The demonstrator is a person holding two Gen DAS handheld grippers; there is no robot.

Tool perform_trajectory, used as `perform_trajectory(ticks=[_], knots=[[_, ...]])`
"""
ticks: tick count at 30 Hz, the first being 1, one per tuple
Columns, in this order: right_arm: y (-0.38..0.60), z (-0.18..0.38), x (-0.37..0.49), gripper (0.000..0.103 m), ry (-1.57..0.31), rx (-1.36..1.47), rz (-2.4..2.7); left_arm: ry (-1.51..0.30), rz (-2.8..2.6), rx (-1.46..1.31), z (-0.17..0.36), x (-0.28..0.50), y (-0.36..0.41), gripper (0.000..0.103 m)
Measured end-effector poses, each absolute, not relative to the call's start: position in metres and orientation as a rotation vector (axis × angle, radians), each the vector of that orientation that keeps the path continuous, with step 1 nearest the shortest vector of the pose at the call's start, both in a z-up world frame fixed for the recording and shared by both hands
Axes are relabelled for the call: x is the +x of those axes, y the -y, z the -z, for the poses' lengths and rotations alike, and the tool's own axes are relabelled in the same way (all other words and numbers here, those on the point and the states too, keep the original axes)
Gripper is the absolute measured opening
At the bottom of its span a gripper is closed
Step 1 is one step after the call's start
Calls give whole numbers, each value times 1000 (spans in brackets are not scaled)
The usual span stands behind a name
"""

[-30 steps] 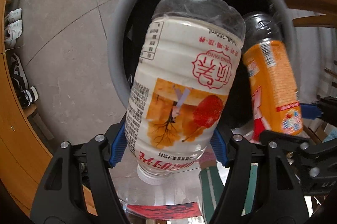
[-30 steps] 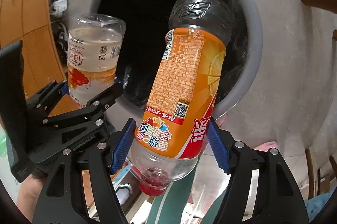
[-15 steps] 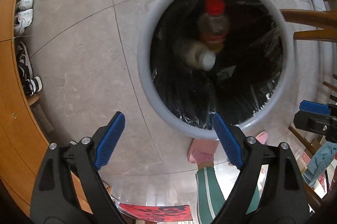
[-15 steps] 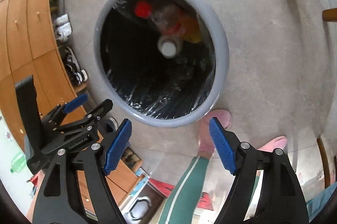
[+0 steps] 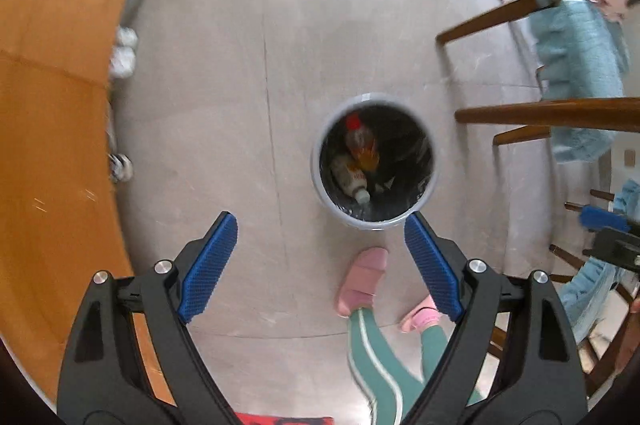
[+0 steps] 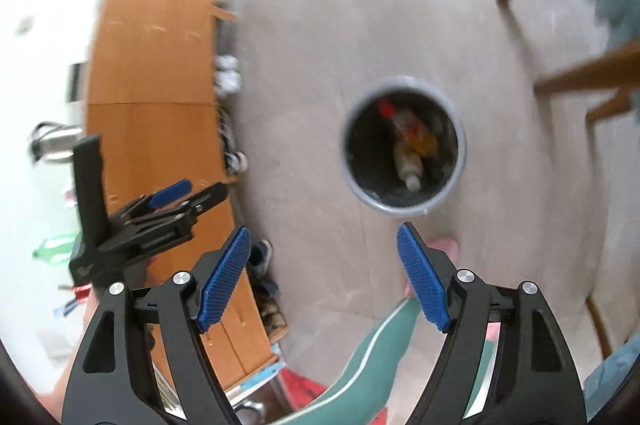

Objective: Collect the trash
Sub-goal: 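Return both tools to the table toward the remaining bottles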

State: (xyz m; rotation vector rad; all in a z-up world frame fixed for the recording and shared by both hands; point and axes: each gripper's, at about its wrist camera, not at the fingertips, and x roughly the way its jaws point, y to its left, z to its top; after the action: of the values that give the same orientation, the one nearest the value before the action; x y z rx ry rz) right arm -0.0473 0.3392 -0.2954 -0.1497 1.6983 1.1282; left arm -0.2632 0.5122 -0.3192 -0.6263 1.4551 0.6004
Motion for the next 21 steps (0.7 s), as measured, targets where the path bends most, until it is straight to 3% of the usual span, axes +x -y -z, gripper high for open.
perform_trajectory(ticks=[4,10,21], knots=[[-293,196,-33,78,-1555,-68,-1129,-1402,-511,-531,237,-228,-501,84],[-184,99,4,83,-1388,101,-960,-1273,-256,-351,130,-129,-433,88],[22,62,48,85,-1284,331,-544,-1172,53,-53,52,24,-259,93]])
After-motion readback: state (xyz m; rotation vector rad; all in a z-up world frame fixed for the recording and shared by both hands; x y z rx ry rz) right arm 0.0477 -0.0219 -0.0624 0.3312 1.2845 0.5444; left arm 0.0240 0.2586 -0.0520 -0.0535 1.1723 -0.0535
